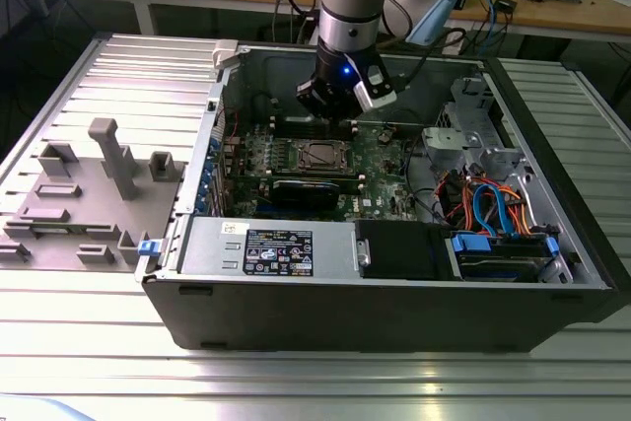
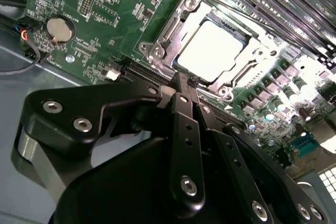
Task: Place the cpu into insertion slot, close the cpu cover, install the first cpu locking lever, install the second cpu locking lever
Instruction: 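Install the second cpu locking lever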
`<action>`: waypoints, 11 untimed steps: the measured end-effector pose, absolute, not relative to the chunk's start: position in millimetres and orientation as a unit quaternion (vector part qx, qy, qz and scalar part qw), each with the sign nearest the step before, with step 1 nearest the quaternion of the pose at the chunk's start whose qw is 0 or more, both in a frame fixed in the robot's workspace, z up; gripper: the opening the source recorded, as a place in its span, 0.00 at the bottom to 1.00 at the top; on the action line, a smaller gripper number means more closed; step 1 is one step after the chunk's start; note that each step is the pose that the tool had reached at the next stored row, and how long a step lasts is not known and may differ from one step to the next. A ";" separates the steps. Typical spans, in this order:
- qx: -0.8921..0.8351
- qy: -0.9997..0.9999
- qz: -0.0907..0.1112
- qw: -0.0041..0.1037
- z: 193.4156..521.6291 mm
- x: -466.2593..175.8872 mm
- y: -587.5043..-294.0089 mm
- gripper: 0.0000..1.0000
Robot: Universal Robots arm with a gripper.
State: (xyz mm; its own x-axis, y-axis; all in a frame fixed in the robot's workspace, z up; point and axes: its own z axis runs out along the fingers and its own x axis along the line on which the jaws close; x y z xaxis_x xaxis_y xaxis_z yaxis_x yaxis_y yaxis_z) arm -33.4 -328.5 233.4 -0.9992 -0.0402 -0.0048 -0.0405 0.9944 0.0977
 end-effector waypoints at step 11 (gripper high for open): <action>-0.020 0.999 0.049 0.001 240.1 -33.4 -334.6 0.11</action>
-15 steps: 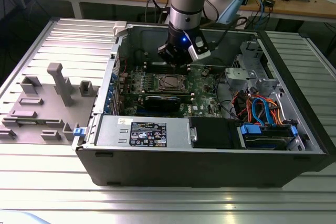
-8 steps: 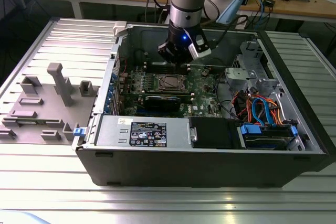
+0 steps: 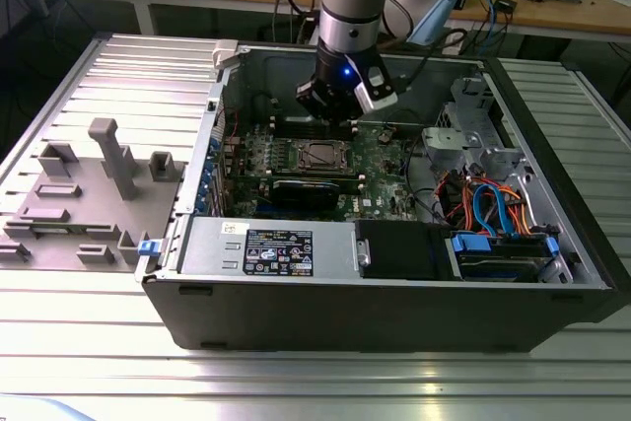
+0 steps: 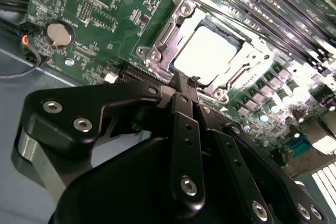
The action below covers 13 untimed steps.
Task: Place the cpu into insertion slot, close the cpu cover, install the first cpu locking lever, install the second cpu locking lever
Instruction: 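Install the second cpu locking lever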
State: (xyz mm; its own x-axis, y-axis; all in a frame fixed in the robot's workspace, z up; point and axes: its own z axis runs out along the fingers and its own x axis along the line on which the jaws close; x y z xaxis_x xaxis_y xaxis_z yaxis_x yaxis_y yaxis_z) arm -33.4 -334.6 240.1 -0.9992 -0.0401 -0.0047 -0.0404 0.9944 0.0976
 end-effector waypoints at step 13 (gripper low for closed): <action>-0.020 0.999 0.049 0.001 241.2 -33.5 -349.0 0.11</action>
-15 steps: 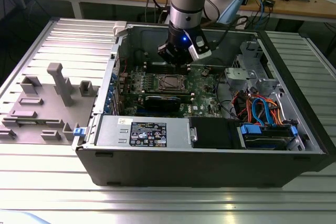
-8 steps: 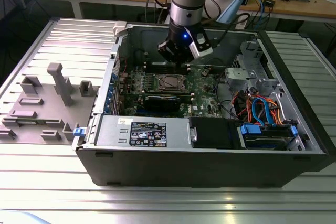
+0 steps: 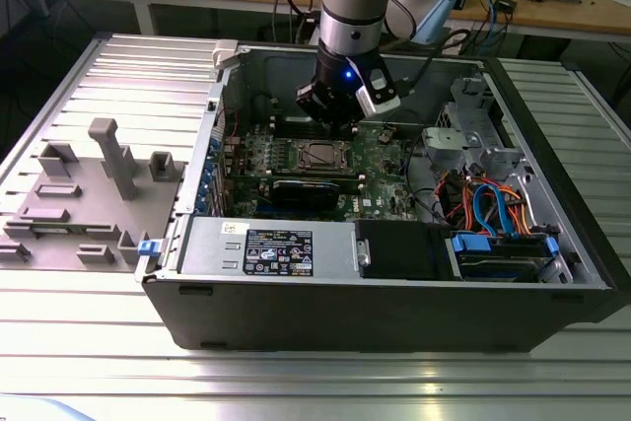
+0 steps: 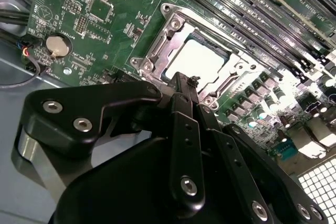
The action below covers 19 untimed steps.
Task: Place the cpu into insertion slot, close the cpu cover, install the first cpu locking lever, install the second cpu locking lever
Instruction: 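Install the second cpu locking lever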
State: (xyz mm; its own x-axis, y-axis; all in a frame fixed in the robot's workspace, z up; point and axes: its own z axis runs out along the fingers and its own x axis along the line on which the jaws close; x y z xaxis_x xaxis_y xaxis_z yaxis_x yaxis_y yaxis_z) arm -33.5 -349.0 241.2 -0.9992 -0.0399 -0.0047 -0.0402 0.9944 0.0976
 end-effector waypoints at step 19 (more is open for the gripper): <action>-0.020 0.999 0.049 0.001 256.5 -33.4 -356.9 0.11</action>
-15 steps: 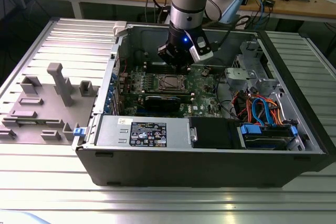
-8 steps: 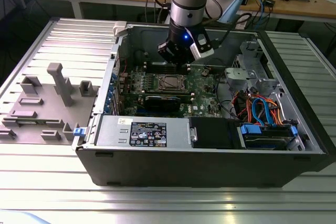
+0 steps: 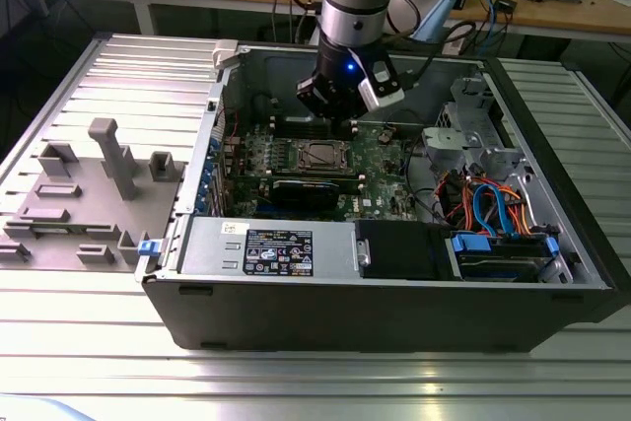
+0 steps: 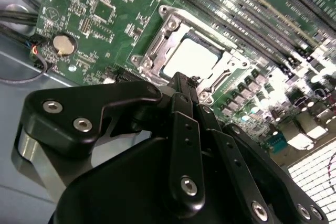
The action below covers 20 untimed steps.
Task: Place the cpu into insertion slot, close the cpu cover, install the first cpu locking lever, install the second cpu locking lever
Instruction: 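Install the second cpu locking lever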
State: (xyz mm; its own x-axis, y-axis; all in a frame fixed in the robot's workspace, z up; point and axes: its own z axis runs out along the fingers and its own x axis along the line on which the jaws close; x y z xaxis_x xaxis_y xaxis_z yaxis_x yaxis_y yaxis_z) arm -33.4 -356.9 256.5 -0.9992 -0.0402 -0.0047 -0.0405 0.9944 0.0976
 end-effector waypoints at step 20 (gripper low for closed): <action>-0.020 0.999 0.049 0.001 256.4 -33.4 -365.2 0.11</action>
State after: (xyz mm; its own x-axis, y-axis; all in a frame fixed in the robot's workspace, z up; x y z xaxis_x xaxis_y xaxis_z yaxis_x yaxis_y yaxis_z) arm -33.4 -365.2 256.4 -0.9992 -0.0402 -0.0047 -0.0405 0.9944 0.0975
